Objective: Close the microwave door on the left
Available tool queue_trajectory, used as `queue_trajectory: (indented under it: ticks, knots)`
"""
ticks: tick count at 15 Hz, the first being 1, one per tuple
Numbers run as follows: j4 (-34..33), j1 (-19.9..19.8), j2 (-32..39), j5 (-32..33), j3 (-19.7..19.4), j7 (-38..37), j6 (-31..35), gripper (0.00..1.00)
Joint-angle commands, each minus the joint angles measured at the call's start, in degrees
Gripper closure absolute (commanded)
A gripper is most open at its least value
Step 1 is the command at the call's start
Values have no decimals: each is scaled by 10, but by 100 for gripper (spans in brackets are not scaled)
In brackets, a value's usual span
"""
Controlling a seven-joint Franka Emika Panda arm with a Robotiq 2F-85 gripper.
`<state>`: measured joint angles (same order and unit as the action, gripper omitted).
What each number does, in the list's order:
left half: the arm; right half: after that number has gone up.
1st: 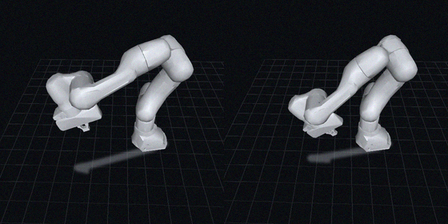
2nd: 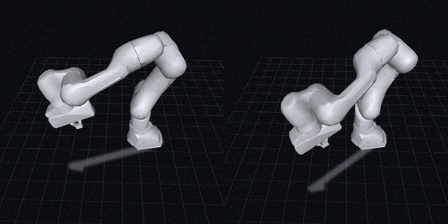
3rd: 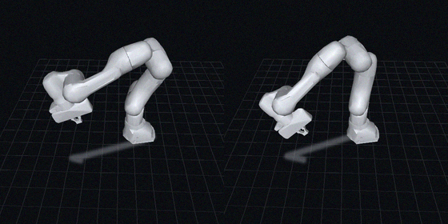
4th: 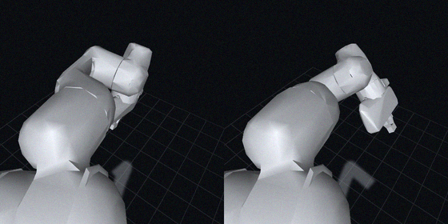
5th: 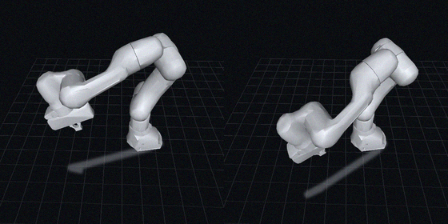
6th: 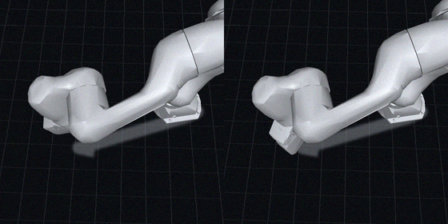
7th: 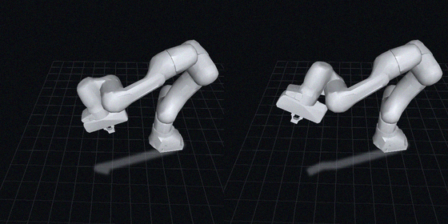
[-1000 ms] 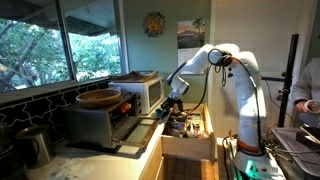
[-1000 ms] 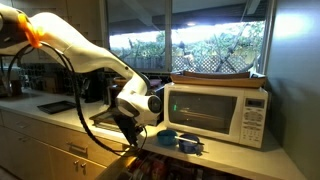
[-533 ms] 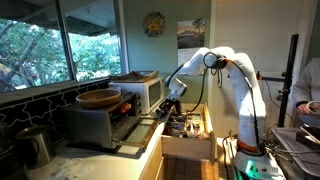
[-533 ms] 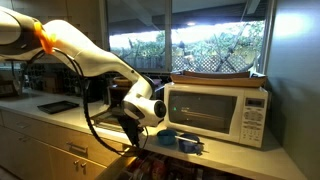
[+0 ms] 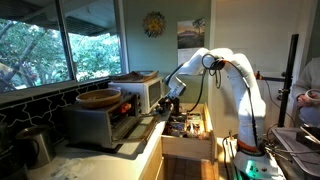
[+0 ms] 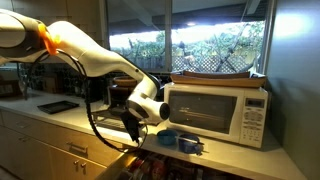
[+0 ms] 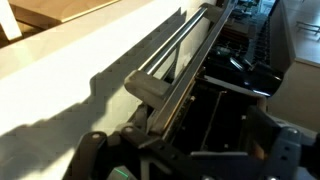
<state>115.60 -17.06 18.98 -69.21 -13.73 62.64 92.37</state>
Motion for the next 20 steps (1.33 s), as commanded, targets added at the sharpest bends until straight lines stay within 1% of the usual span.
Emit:
queue_trajectory:
  ticks: [1, 4, 7, 12, 14, 16, 19, 20]
  knots:
    - [-5, -21, -9, -38, 2, 21, -51, 0]
    - [-17, -22, -5, -69, 3, 45, -78, 0]
    - [-34, -13, -4, -96, 8, 68, -86, 0]
    - [-84, 4, 6, -150, 20, 89, -61, 0]
    - [-98, 10, 2, -166, 21, 86, -50, 0]
    - [-100, 14, -6, -167, 18, 76, -32, 0]
    - [-79, 13, -39, -127, 4, 27, -21, 0]
    - [-53, 14, -71, -69, -11, 1, -19, 0]
